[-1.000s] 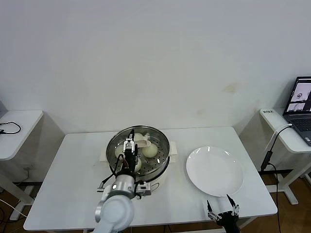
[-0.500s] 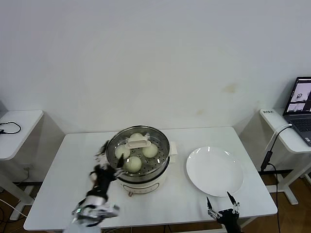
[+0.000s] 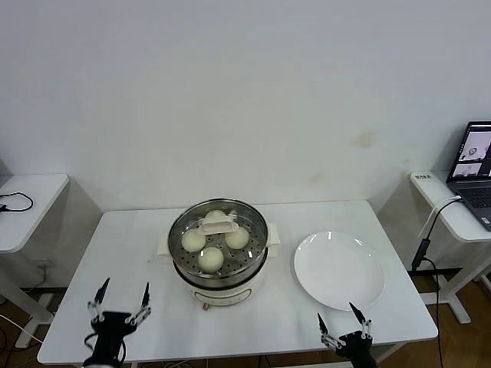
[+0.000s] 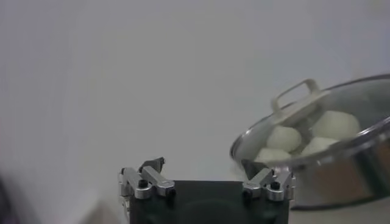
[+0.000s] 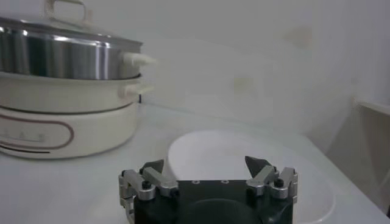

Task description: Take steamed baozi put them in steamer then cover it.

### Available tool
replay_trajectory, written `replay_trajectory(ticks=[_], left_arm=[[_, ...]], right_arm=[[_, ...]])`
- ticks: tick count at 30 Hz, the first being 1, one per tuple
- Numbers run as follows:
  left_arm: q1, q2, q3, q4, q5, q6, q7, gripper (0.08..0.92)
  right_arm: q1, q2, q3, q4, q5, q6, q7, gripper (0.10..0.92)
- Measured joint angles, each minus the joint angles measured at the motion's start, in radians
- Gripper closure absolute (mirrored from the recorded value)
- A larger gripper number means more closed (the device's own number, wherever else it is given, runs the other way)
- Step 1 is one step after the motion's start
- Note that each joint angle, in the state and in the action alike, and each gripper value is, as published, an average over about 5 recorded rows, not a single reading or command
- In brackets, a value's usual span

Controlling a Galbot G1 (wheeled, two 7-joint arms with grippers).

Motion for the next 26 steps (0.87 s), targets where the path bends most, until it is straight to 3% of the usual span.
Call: replay_trajectory(ticks=[11,26], left_arm=[[0.105,-0.012,-0.016,0.04,-0.177,-0.085,0.007,0.177],[0.145,-0.014,0.005,0.078,-0.212,-0.111,0.034,0.177]], right_arm=[[-0.04,-0.043,-0.057,0.047,0.036,-0.031,0.031,0.203],[-0.075,-0.077,-0.092,0.079,0.059,-0.065,0.042,0.202]])
